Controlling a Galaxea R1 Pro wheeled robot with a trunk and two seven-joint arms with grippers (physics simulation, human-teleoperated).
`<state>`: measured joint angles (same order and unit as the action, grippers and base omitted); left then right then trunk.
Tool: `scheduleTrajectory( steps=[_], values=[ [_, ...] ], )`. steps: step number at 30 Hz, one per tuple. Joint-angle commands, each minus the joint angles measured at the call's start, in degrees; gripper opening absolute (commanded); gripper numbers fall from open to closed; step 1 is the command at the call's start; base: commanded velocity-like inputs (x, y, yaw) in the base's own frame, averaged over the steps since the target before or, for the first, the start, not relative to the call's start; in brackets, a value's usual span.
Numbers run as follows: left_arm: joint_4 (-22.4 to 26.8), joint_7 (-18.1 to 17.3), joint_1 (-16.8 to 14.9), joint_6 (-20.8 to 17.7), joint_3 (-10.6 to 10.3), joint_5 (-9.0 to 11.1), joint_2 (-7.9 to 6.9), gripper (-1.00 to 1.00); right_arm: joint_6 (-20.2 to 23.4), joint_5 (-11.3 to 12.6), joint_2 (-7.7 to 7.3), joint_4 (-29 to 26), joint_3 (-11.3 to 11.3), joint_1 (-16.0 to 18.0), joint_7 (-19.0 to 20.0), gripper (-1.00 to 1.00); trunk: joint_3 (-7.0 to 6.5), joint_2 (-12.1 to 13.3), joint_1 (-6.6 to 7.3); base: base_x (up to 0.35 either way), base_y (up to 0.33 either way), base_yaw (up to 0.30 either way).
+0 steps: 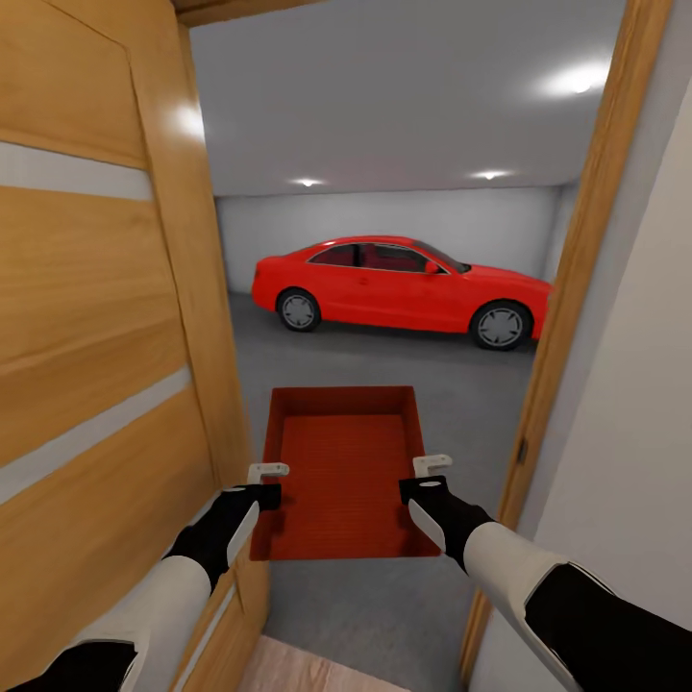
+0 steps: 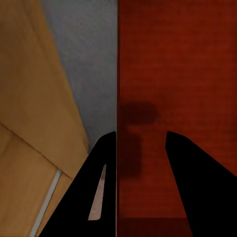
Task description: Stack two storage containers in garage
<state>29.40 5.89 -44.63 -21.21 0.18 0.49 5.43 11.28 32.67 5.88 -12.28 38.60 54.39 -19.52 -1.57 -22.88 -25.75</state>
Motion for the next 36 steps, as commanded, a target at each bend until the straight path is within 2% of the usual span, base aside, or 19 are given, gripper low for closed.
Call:
scheduleTrajectory(
  steps=[1,36],
  values=[
    [0.0,0.5,0.1,-0.3,-0.4,0.7,-0.07,-1.00,-1.3,-1.4,-1.04,-0.2,-0.8,0.1,-0.4,-1.00,0.02,0.0,-0.04,0.185,0.171,-0.242],
    [0.0,0.5,0.1,-0.3,-0.4,0.7,-0.07,-1.00,-1.3,-1.4,-1.04,-0.2,-0.8,0.1,-0.4,-1.00,0.02,0.0,-0.04,0.180,0.162,-0.228]
  ],
)
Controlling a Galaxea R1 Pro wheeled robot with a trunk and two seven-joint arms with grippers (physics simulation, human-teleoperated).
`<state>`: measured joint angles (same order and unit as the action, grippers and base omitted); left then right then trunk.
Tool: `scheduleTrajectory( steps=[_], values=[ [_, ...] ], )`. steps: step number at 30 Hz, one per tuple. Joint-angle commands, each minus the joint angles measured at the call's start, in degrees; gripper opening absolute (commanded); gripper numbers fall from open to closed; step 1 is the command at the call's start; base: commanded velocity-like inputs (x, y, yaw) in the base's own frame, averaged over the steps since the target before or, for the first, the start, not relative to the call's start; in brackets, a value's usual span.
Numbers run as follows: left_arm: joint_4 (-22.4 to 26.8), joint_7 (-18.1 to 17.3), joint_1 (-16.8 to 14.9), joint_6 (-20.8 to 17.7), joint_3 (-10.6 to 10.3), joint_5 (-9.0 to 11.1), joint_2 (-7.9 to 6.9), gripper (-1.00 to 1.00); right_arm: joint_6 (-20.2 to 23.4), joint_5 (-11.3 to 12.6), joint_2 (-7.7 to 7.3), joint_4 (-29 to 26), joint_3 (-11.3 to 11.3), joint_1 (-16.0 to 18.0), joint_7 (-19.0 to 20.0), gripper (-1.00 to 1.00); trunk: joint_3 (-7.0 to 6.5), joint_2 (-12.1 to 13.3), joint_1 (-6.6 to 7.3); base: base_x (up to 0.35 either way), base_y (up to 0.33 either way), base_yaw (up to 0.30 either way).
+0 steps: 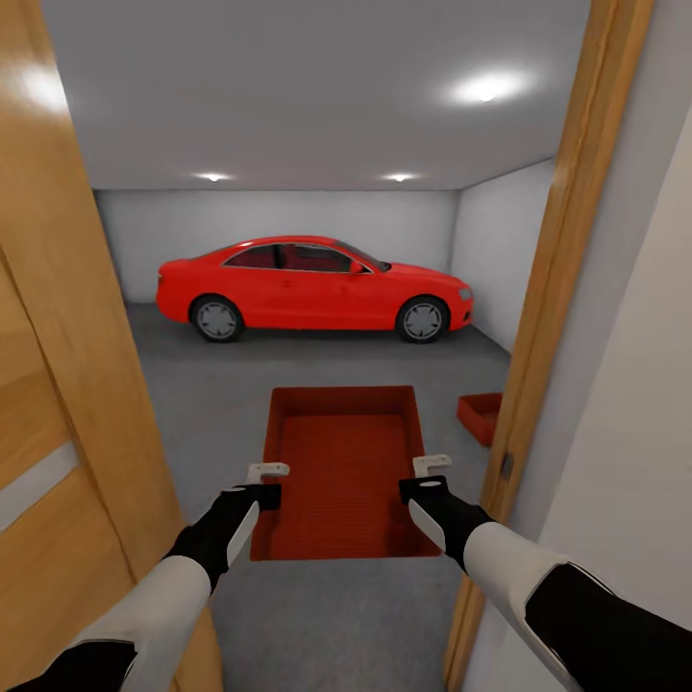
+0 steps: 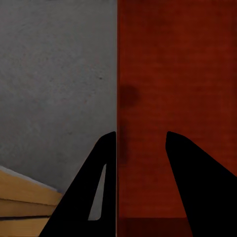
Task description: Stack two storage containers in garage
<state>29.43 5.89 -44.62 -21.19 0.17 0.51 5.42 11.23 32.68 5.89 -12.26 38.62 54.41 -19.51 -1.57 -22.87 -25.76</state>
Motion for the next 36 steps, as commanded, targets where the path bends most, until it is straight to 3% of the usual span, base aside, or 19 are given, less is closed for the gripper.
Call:
scheduleTrajectory(
  steps=[1,36],
  values=[
    [-0.1,0.6,0.1,-0.3,-0.4,0.7,-0.06,-1.00,-1.3,-1.4,-1.05,-0.2,-0.8,0.1,-0.4,-1.00,0.02,-0.1,-0.03,0.065,0.040,-0.035],
    [-0.1,0.6,0.1,-0.3,-0.1,0.5,-0.06,-1.00,-1.3,-1.5,-1.05,-0.2,-0.7,0.1,-0.4,-1.00,0.02,-0.1,-0.03,0.006,0.001,-0.001]
  ],
)
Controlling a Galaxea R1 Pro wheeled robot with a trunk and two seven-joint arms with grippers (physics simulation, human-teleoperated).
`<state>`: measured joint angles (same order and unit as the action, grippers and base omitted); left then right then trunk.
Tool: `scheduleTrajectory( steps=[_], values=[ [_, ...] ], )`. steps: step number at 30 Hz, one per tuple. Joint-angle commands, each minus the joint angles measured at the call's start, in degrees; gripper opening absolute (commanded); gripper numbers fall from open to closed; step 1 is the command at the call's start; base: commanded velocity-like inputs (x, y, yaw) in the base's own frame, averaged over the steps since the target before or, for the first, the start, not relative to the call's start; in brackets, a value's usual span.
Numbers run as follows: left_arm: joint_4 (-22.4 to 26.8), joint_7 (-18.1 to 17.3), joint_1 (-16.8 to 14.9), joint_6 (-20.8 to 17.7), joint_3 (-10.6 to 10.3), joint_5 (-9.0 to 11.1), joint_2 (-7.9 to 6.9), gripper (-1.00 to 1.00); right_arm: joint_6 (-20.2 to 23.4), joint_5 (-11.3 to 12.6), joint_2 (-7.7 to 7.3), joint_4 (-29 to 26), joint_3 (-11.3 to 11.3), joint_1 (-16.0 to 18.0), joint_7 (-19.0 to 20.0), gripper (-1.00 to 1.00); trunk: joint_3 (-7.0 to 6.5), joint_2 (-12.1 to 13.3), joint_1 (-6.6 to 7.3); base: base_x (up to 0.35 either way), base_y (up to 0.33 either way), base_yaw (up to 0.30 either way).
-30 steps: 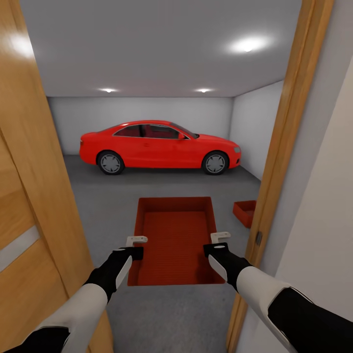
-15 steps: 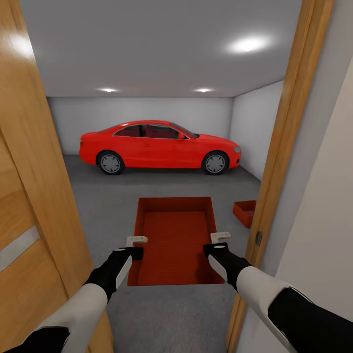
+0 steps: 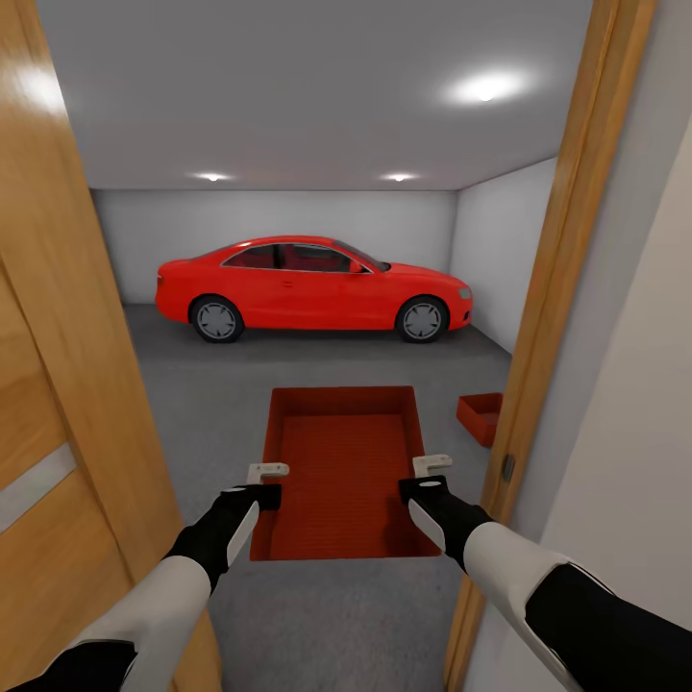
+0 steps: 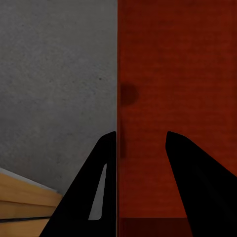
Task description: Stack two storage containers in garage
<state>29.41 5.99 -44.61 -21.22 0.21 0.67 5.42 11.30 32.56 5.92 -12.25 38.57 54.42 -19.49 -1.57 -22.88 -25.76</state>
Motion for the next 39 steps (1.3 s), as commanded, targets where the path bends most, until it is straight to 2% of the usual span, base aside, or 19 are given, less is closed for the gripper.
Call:
scheduleTrajectory(
  steps=[1,21,35,39],
  values=[
    [-0.1,0.5,0.0,-0.3,-0.1,0.4,-0.05,-1.00,-1.4,-1.4,-1.08,-0.2,-0.7,0.1,-0.4,-1.00,0.03,0.0,-0.03,0.084,0.000,0.000],
    [-0.1,0.5,0.0,-0.2,-0.3,0.4,-0.05,-1.00,-1.4,-1.3,-1.08,-0.2,-0.8,0.1,-0.5,-1.00,0.03,0.0,-0.03,0.116,0.052,0.000],
    [0.0,0.6,0.0,-0.2,-0.1,0.2,-0.02,-1.00,-1.4,-1.3,-1.08,-0.2,-0.7,0.1,-0.5,-1.00,0.03,0.0,-0.03,0.020,0.002,0.000],
    [-0.1,0.6,0.1,-0.2,-0.2,0.2,-0.05,-1.00,-1.4,-1.3,-1.08,-0.2,-0.8,0.1,-0.5,-1.00,0.03,0.0,-0.03,0.260,0.000,0.000]
  ],
)
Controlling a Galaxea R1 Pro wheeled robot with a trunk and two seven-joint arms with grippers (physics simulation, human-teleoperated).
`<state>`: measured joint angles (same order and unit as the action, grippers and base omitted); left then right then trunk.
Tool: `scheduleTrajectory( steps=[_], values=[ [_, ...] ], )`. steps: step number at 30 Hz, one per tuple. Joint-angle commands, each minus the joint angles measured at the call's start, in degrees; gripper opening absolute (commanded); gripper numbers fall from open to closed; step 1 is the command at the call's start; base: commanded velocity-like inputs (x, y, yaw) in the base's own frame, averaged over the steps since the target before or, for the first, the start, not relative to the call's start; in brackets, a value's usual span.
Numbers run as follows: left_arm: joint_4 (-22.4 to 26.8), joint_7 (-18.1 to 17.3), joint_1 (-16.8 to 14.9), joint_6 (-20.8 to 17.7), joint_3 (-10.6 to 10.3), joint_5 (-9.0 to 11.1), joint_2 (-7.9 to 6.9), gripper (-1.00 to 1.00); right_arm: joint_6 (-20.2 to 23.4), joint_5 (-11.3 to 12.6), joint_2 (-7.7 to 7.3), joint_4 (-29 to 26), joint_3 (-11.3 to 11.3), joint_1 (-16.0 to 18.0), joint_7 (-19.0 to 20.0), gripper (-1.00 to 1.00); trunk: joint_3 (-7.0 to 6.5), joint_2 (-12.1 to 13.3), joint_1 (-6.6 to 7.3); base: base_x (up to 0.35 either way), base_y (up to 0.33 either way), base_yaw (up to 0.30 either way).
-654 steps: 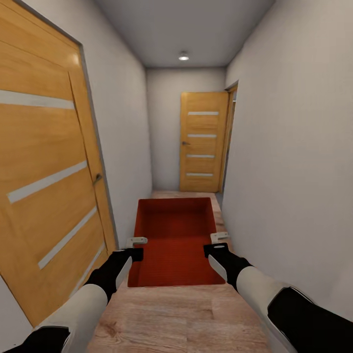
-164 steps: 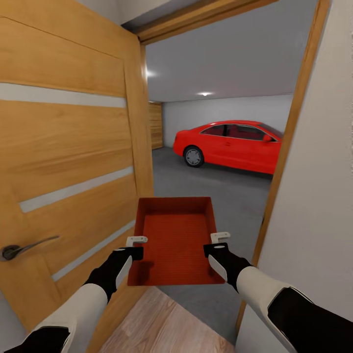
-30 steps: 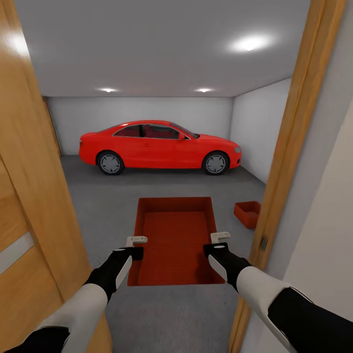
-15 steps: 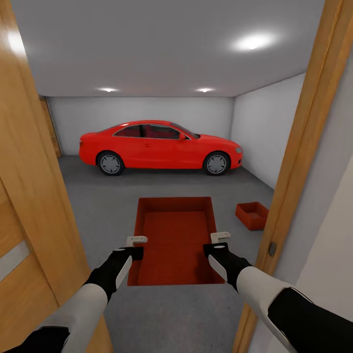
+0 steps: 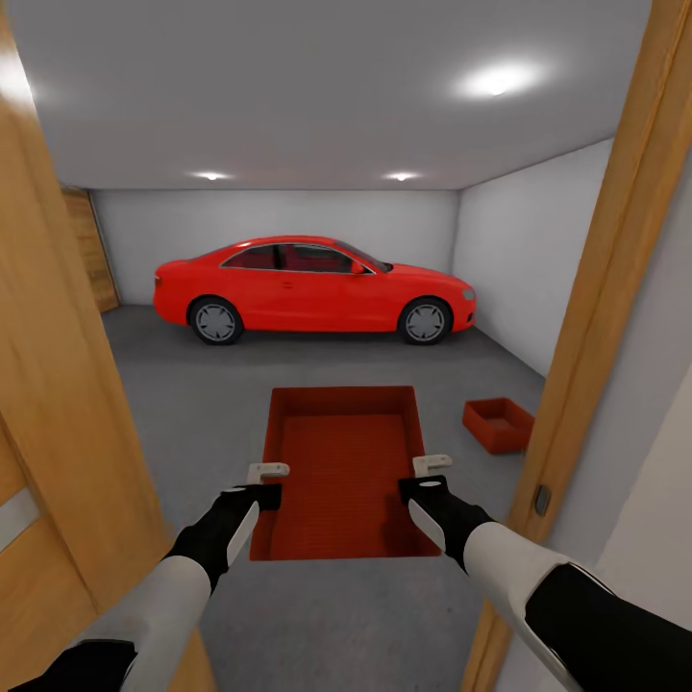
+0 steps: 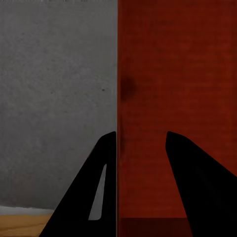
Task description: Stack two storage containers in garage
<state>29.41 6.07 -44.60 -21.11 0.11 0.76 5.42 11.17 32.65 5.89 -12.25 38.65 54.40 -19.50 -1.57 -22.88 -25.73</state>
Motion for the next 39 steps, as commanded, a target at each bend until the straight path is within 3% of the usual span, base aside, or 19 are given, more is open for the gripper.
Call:
scheduleTrajectory(
  steps=[1,39],
  values=[
    [0.0,0.6,0.0,-0.3,-0.1,0.1,-0.06,-1.00,-1.2,-1.4,-1.06,-0.2,-0.8,0.1,-0.4,-1.00,0.02,0.0,-0.05,0.312,0.000,0.000],
    [-0.1,0.5,0.0,-0.3,0.0,0.1,-0.06,-1.00,-1.2,-1.4,-1.06,-0.2,-0.9,0.1,-0.4,-1.00,0.02,0.0,-0.05,0.321,0.000,0.000]
  ],
)
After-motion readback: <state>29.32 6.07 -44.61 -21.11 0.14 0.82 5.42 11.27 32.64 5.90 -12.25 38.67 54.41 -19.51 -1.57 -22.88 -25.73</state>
